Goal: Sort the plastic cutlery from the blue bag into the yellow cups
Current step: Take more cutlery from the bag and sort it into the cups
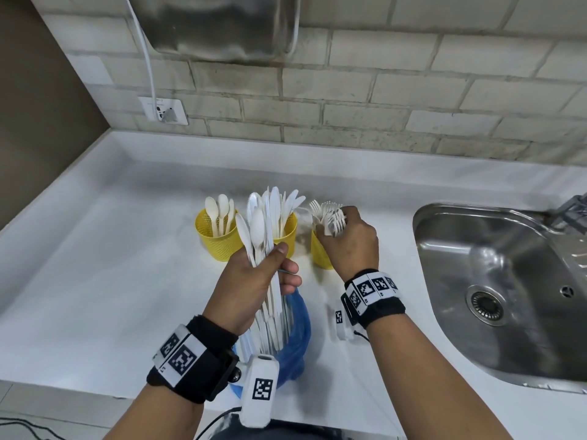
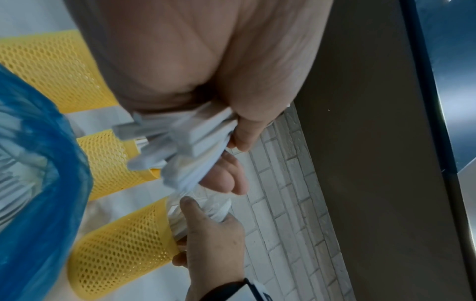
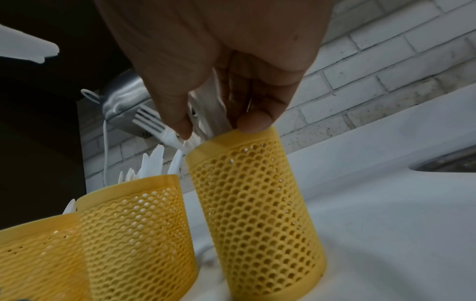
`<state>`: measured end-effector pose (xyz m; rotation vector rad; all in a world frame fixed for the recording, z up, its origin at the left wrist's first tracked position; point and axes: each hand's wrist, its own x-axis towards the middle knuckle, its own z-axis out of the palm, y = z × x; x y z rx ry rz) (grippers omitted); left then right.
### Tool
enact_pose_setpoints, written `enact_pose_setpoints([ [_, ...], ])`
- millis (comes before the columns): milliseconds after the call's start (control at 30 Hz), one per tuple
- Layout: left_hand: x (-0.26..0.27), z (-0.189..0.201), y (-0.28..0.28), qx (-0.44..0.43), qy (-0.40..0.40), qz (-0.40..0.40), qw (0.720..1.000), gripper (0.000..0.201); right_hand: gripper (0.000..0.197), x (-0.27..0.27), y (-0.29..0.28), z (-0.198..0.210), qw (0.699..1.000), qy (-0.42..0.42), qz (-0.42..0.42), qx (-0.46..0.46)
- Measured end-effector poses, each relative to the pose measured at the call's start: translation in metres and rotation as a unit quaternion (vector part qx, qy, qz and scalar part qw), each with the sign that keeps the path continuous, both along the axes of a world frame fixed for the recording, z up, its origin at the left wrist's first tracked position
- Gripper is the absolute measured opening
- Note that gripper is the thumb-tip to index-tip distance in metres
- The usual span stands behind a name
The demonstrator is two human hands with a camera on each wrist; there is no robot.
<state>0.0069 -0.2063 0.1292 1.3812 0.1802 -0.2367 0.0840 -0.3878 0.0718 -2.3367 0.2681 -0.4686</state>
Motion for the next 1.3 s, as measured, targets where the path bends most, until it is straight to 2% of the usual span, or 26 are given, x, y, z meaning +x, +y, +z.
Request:
enact_pose_setpoints([
  [133,-0.002,0.000,-0.002,0.000,-0.003,-0.006,1.000,0.021,0.048,0.000,-0.005,-0.002,0.999,-0.032,0.014,0.022],
  [300,-0.002,0.002,-0.003,-0.005,-0.006,-0.009,1.000,0.020,0.048,-0.001,-0.002,0.001,0.986,-0.104,-0.001,-0.130],
  [533,-0.005,0.002,-0.003,0.012,-0.014,-0.006,1.000,0.018,0.035,0.001,0.013,0.012,0.956,-0.072,0.082,-0.273],
  [667,-0.007,0.001,-0.003,0.012,-0.021,-0.005,1.000,0.017,0.048,0.010,0.027,0.015,0.940,-0.046,0.095,-0.326],
  [800,-0.009,0.000,-0.001,0.015,-0.025,-0.003,1.000,0.017,0.051,0.018,0.040,0.020,0.931,-0.047,0.108,-0.346],
  [967,-0.010,-0.001,0.004,0.029,-0.035,-0.002,0.999,0.018,0.018,0.026,0.042,0.015,0.910,-0.102,0.125,-0.381],
  [1167,-0.013,0.004,0.011,0.054,-0.080,-0.012,0.995,0.022,0.006,0.021,0.014,0.016,0.935,-0.181,0.046,-0.301],
  [1300,-0.014,0.006,0.011,0.060,-0.110,-0.033,0.992,0.023,0.012,0.009,0.006,0.005,0.941,-0.191,-0.002,-0.280],
])
